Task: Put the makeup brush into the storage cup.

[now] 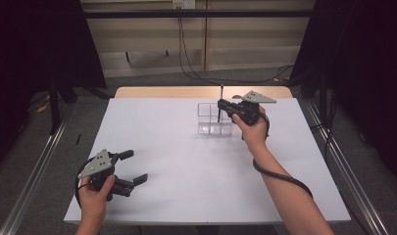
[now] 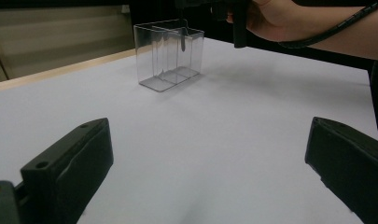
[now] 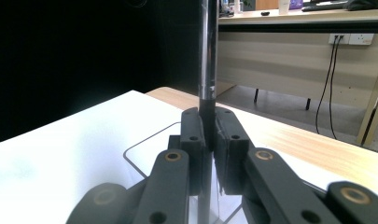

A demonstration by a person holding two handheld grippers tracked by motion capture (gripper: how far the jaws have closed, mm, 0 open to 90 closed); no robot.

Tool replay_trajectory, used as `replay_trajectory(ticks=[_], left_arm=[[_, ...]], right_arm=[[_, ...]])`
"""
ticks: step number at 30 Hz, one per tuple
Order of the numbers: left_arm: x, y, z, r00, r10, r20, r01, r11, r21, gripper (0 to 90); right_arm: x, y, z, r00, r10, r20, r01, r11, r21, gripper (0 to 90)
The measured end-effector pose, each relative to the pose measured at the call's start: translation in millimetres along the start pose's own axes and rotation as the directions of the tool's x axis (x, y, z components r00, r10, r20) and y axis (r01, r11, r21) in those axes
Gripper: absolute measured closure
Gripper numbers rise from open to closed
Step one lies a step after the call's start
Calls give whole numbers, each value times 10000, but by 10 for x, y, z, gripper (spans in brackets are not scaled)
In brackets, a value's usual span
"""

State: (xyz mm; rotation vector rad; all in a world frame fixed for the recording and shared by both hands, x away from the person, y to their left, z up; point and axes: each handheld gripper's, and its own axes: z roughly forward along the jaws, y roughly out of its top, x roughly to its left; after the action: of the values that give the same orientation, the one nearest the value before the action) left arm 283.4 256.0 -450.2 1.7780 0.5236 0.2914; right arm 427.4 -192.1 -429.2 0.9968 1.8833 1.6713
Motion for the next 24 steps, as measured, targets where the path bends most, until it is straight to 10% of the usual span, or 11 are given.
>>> replay_trajectory(ticks=[11,24], left_arm=[[7,-10,4,10000,-40,-20,40,10000,-11,9],[0,-7,7,10000,-59,-14,59,10000,-29,9]], right_arm=[[36,18,5,10000,-32,-20,31,9999,-109,305],[55,20,-54,9998,-100,-177,98,9999,-131,157]])
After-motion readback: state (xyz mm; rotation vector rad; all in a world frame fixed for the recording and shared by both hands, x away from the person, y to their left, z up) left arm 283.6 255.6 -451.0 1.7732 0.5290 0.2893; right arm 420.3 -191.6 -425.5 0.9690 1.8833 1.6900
